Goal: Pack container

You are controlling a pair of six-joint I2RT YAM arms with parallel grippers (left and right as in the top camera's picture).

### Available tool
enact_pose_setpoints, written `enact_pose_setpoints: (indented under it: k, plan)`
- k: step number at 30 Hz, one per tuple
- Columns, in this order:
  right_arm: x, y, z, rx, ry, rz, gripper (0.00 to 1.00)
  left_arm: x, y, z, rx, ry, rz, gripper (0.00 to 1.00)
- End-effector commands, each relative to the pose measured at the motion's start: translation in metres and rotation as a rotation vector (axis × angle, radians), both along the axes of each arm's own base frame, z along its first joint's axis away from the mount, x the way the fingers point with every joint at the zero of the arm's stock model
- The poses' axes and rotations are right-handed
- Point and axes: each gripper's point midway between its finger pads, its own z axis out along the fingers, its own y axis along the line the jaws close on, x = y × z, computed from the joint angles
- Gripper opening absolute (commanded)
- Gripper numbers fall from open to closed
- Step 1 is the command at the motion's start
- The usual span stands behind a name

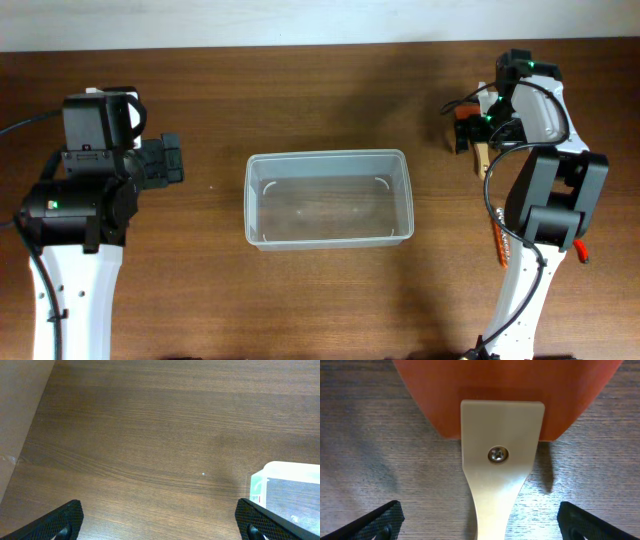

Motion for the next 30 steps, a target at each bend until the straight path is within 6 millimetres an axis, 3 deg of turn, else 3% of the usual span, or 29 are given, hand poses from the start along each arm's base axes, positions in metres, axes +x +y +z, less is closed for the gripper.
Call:
enact_pose_setpoints:
  k: [1, 30]
  plan:
    - [0.0016, 0.0007, -0.0043, 0.017, 0.002, 0.046, 0.99, 0.0003, 0.0023, 0.0096, 0.005, -0.026, 0.016, 0.99]
    - [-0.0022, -0.0034, -0.0108, 0.026, 0.010, 0.003, 0.99, 0.0003, 0.0023, 0.0096, 0.005, -0.026, 0.016, 0.99]
